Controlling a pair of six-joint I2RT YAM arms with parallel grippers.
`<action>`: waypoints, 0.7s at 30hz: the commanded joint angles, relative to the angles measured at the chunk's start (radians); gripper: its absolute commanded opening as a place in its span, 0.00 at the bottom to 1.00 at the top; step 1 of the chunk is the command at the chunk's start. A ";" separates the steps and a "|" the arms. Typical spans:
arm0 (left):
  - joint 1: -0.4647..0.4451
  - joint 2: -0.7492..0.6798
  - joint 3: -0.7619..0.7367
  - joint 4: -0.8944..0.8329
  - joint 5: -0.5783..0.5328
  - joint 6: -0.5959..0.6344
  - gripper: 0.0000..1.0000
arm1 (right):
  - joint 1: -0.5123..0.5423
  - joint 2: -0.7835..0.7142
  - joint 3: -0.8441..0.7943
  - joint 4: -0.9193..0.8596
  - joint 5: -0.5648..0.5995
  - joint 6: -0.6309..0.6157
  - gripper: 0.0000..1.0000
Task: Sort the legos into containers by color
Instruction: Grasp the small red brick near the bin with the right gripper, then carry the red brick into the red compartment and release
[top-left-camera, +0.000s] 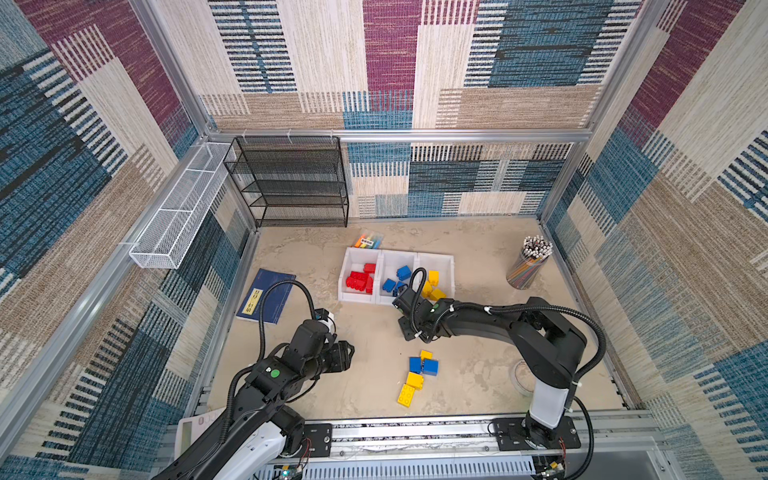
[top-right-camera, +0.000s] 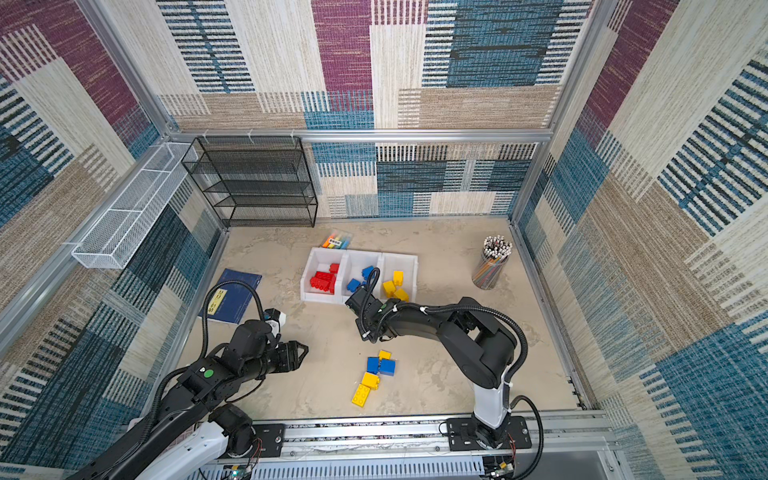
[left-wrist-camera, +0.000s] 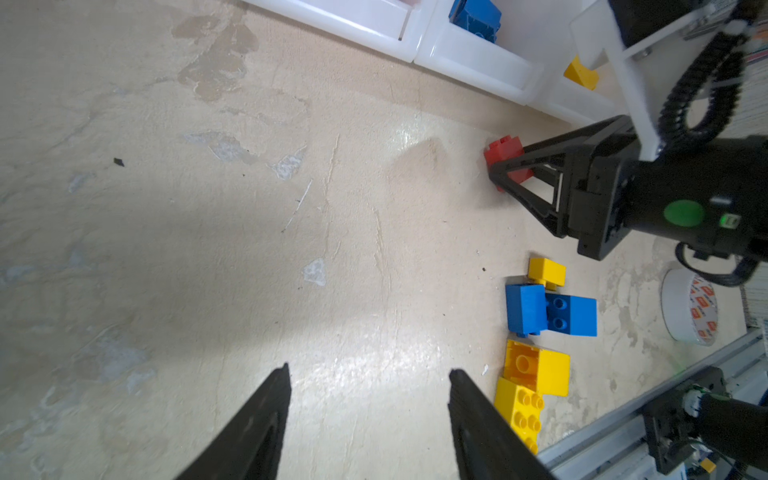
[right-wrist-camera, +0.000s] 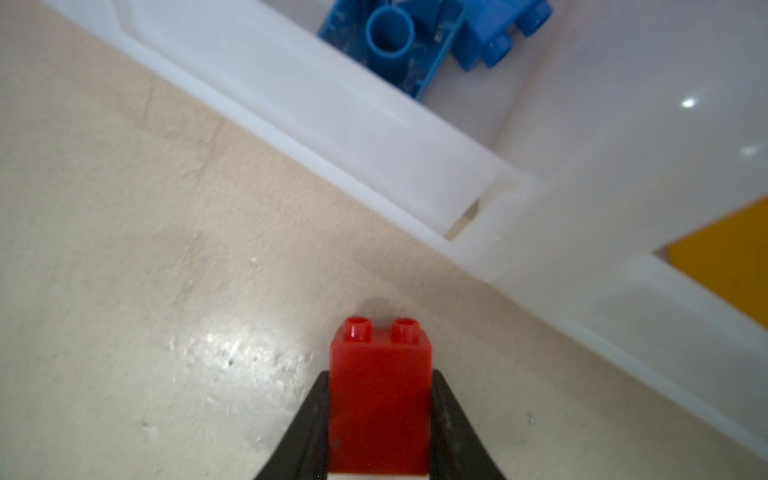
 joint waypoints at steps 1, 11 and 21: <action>0.000 -0.013 -0.006 -0.016 -0.028 -0.021 0.64 | 0.019 -0.017 0.052 -0.026 -0.004 -0.014 0.31; 0.000 -0.019 -0.012 -0.025 -0.022 -0.035 0.64 | 0.022 0.059 0.410 -0.068 0.002 -0.187 0.31; 0.000 -0.037 -0.009 -0.051 -0.016 -0.050 0.64 | -0.064 0.417 0.947 -0.151 -0.067 -0.285 0.31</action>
